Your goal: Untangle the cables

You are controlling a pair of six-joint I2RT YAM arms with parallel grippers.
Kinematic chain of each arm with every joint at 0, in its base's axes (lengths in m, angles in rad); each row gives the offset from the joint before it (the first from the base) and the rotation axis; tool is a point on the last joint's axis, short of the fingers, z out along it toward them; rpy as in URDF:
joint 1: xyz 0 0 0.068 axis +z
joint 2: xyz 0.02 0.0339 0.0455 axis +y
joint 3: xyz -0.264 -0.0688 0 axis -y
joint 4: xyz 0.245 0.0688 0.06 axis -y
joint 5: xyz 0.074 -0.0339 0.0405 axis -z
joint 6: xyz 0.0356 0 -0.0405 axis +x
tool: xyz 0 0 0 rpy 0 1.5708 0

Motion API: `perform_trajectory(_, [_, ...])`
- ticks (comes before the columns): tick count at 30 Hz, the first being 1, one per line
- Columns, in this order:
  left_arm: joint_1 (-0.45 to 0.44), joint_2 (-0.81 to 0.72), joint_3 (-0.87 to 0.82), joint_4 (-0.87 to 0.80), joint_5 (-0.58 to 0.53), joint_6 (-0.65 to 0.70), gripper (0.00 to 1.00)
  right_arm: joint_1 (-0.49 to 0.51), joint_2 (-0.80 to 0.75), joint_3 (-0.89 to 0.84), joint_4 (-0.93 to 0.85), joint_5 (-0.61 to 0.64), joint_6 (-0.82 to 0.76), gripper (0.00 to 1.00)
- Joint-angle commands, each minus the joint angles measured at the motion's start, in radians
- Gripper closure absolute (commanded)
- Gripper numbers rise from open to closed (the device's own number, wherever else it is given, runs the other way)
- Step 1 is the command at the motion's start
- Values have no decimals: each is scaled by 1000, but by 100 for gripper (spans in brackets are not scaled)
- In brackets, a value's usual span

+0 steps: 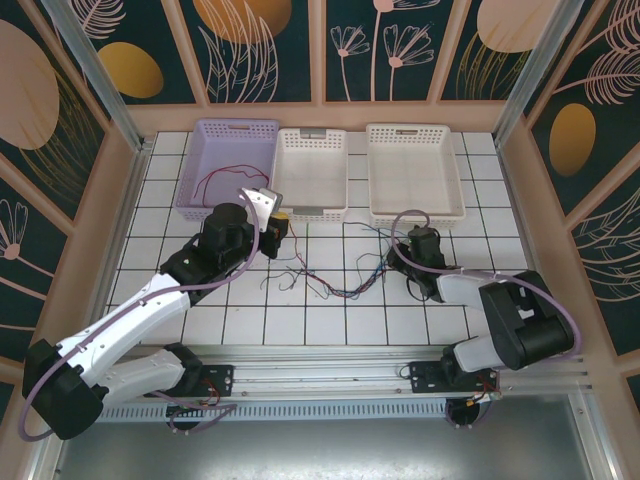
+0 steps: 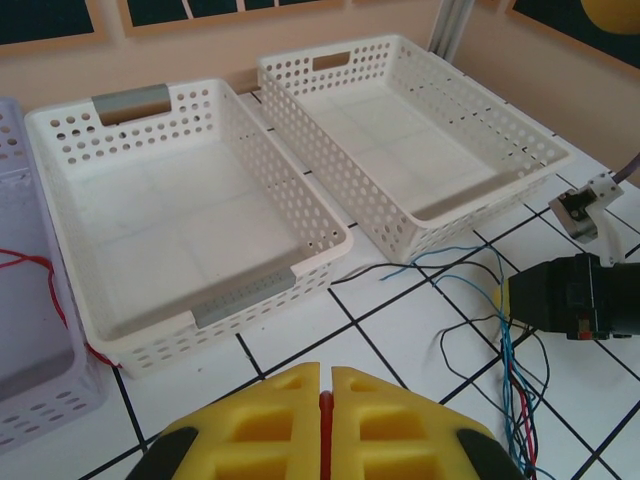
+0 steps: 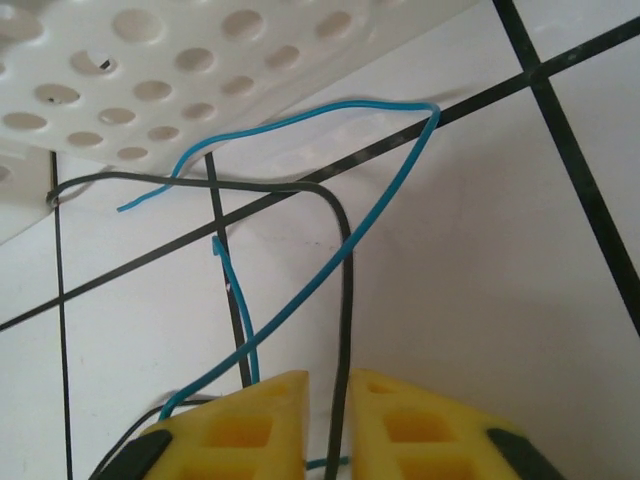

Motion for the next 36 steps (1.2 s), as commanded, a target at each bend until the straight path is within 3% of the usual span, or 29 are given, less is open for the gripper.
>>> perform_trajectory(1, [4,5,29,6,20,12,100,-9,20,25,53,-15,-19,90])
perform_trajectory(3, [4,4,29,5,20,12,100,-11,16,22,48,-13,-20,99])
perform_trajectory(7, [4,-5,36,-8,-8,20,100,-12,-85,-5,0,18,-14,100])
perform_trajectory(9, [3,-16,53,-33,-89,30,100,-13,-172,-11,-73,56,-1,100])
perform_trajectory(14, [5,-28,162,-162,-436,20,100,-14,-433,0,-347,190,21,100])
perform_trajectory(20, [7,17,239,-295,-615,-40,100,-31,-654,65,-595,235,38,100])
perform_trajectory(27, [44,-19,233,-378,-751,-81,100,-71,-784,207,-803,262,46,100])
perform_trajectory(36, [53,-113,220,-453,-806,-106,100,-178,-846,323,-922,250,6,100])
